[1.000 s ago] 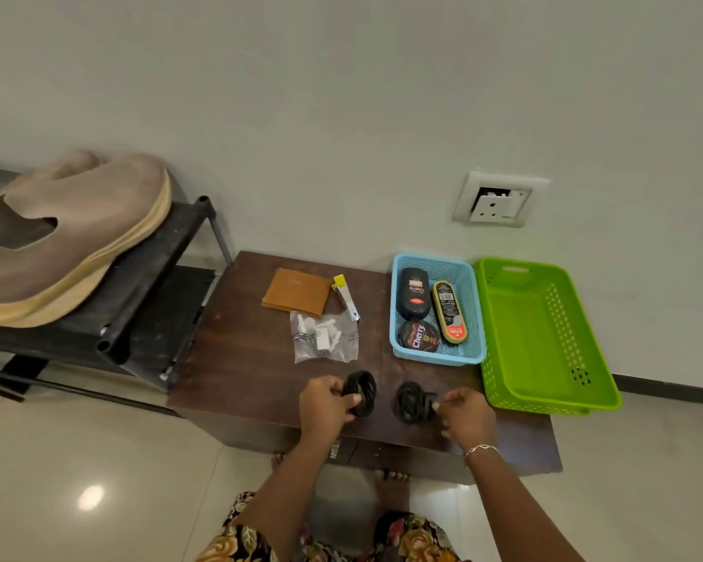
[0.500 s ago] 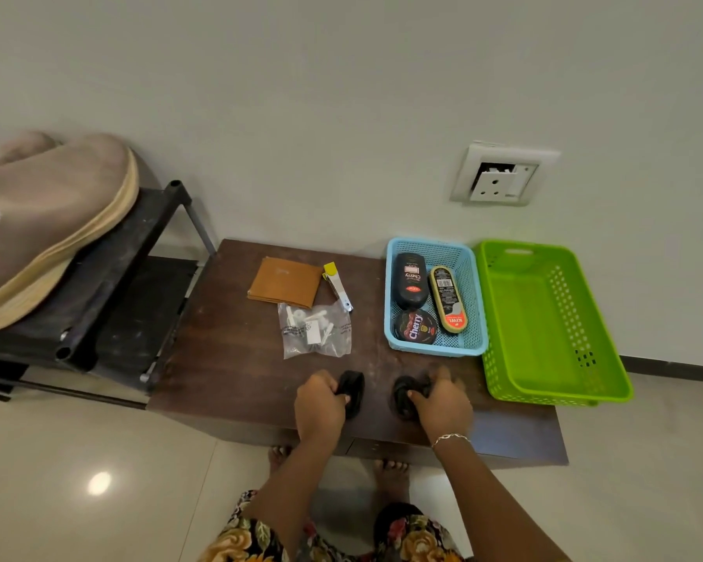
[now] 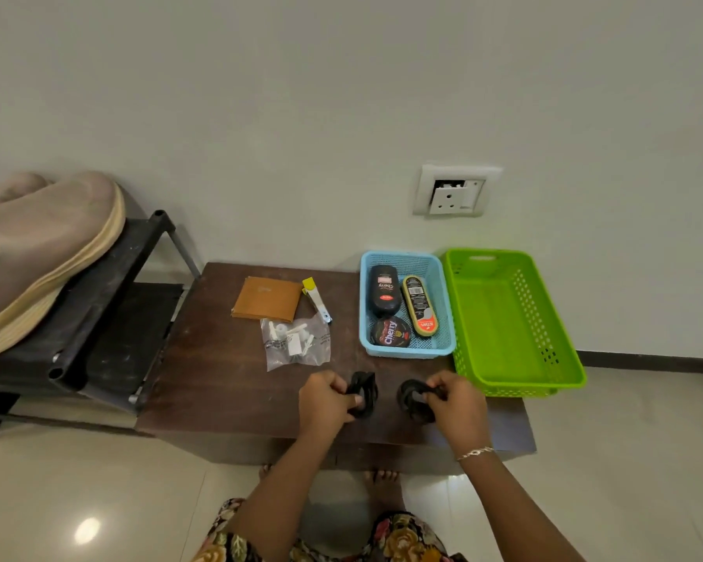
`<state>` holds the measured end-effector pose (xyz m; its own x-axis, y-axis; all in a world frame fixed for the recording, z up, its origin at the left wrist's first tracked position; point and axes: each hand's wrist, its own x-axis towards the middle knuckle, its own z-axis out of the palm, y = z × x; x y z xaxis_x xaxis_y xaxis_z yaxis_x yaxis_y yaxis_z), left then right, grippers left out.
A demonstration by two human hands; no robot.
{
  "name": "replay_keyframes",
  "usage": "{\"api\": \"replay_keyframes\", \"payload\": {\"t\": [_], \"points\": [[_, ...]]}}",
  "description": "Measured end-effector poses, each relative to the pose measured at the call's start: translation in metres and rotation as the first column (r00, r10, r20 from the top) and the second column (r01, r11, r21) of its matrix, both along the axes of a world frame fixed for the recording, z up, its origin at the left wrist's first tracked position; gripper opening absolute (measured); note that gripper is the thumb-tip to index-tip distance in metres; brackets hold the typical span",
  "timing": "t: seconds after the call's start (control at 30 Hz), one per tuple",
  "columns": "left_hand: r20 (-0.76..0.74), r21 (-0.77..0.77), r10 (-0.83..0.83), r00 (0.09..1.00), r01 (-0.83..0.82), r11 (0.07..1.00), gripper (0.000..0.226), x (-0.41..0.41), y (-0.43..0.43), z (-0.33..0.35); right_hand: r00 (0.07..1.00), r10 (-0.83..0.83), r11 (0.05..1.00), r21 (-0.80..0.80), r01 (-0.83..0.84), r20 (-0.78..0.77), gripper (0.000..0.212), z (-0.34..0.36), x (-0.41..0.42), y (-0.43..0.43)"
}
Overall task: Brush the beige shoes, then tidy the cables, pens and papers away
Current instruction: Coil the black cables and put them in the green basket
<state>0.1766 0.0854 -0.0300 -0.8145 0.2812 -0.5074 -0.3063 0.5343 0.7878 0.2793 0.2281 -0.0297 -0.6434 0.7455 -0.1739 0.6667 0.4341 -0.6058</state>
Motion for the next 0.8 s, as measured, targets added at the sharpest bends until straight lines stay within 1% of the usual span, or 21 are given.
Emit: {"api": "replay_keyframes", "payload": {"t": [0.07,0.13,0.2,0.27,0.3,0.37,0.43,0.5,0.63,0.7,0.8], "points": [[-0.034,0.041,-0.071,0.997,0.073,0.996,0.026,0.006,0.02,0.017,0.997,-0.007,0.999,0.034,0.009,-0.071,0.013,0.019,0.013,0.017],[-0.108,0.066,-0.152,0.982,0.16,0.985,0.027,0.011,0.044,0.033,0.994,-0.018,0.996,0.08,0.027,-0.107,0.012,0.039,0.024,0.043],[-0.177,0.053,-0.245,0.953,0.258,0.965,0.032,0.016,0.072,0.046,0.993,-0.049,0.992,0.113,0.06,-0.104,0.012,0.055,0.031,0.073],[-0.241,0.033,-0.352,0.905,0.37,0.928,0.036,0.018,0.101,0.055,0.994,-0.087,0.984,0.148,0.097,-0.072,0.012,0.064,0.036,0.106],[-0.281,0.006,-0.41,0.868,0.429,0.903,0.032,0.019,0.117,0.058,0.994,-0.096,0.981,0.166,0.102,-0.046,0.011,0.067,0.037,0.121],[-0.363,-0.115,-0.538,0.761,0.536,0.836,0.014,0.02,0.144,0.064,0.997,-0.077,0.977,0.198,0.073,0.014,0.012,0.066,0.036,0.146],[-0.415,-0.221,-0.639,0.647,0.61,0.761,0.012,0.019,0.167,0.065,0.994,-0.027,0.972,0.235,0.002,0.103,0.013,0.058,0.032,0.164],[-0.438,-0.323,-0.72,0.538,0.653,0.685,0.01,0.019,0.187,0.062,0.972,0.053,0.956,0.269,-0.115,0.227,0.016,0.047,0.026,0.175],[-0.378,-0.512,-0.861,0.34,0.697,0.501,0.018,0.02,0.215,0.048,0.883,0.188,0.906,0.271,-0.325,0.431,0.021,0.024,0.013,0.189],[-0.333,-0.579,-0.908,0.254,0.705,0.409,0.021,0.021,0.222,0.041,0.843,0.234,0.892,0.239,-0.384,0.484,0.02,0.013,0.008,0.187],[-0.271,-0.663,-0.951,0.148,0.688,0.296,0.025,0.025,0.225,0.029,0.781,0.278,0.889,0.158,-0.43,0.56,0.019,-0.003,0.003,0.184]]}}
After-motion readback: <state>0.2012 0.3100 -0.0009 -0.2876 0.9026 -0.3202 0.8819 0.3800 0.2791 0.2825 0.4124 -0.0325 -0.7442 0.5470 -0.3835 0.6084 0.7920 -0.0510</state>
